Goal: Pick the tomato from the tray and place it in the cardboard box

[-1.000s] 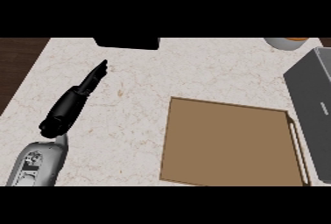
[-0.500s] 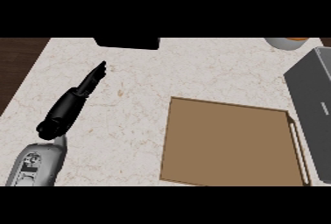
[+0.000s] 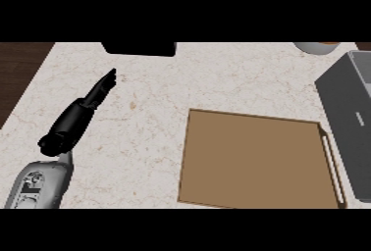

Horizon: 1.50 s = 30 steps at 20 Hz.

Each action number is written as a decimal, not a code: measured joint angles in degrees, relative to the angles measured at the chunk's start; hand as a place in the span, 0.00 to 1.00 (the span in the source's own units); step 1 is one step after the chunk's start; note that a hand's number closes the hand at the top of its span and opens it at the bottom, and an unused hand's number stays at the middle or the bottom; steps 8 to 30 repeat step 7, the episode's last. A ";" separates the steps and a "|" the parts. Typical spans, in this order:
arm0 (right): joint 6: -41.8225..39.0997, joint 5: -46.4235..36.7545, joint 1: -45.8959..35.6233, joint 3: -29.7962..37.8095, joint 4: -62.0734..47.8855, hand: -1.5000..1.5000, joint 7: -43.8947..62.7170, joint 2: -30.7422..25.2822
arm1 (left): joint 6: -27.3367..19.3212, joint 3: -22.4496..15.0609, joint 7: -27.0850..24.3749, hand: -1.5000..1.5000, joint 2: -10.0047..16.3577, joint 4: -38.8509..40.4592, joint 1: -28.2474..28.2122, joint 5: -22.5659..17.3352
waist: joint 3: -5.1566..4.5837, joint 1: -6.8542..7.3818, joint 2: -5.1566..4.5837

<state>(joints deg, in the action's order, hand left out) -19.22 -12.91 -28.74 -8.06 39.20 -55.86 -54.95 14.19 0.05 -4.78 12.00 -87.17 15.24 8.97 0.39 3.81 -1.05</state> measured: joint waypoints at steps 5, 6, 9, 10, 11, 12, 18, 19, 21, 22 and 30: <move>-8.21 11.32 -2.05 3.49 -4.57 0.00 7.17 2.03 | 0.09 0.02 -0.05 0.50 0.15 -0.26 0.19 0.03 | -0.05 0.17 -0.17; -9.86 13.32 -2.89 4.31 -5.53 0.00 8.88 1.85 | 0.09 -0.05 -0.09 0.50 0.09 -0.22 0.17 0.05 | -0.05 0.24 -0.22; -11.36 15.20 -3.77 5.15 -6.56 0.00 10.61 1.71 | 0.11 -0.05 0.15 0.50 0.08 -0.26 0.33 0.02 | -0.03 0.38 -0.29; -11.36 15.20 -3.77 5.15 -6.56 0.00 10.61 1.71 | 0.11 -0.05 0.15 0.50 0.08 -0.26 0.33 0.02 | -0.03 0.38 -0.29; -11.36 15.20 -3.77 5.15 -6.56 0.00 10.61 1.71 | 0.11 -0.05 0.15 0.50 0.08 -0.26 0.33 0.02 | -0.03 0.38 -0.29; -11.36 15.20 -3.77 5.15 -6.56 0.00 10.61 1.71 | 0.11 -0.05 0.15 0.50 0.08 -0.26 0.33 0.02 | -0.03 0.38 -0.29; -11.36 15.20 -3.77 5.15 -6.56 0.00 10.61 1.71 | 0.11 -0.05 0.15 0.50 0.08 -0.26 0.33 0.02 | -0.03 0.38 -0.29; -11.36 15.20 -3.77 5.15 -6.56 0.00 10.61 1.71 | 0.11 -0.05 0.15 0.50 0.08 -0.26 0.33 0.02 | -0.03 0.38 -0.29; -11.36 15.20 -3.77 5.15 -6.56 0.00 10.61 1.71 | 0.11 -0.05 0.15 0.50 0.08 -0.26 0.33 0.02 | -0.03 0.38 -0.29; -11.36 15.20 -3.77 5.15 -6.56 0.00 10.61 1.71 | 0.11 -0.05 0.15 0.50 0.08 -0.26 0.33 0.02 | -0.03 0.38 -0.29; -11.36 15.20 -3.77 5.15 -6.56 0.00 10.61 1.71 | 0.11 -0.05 0.15 0.50 0.08 -0.26 0.33 0.02 | -0.03 0.38 -0.29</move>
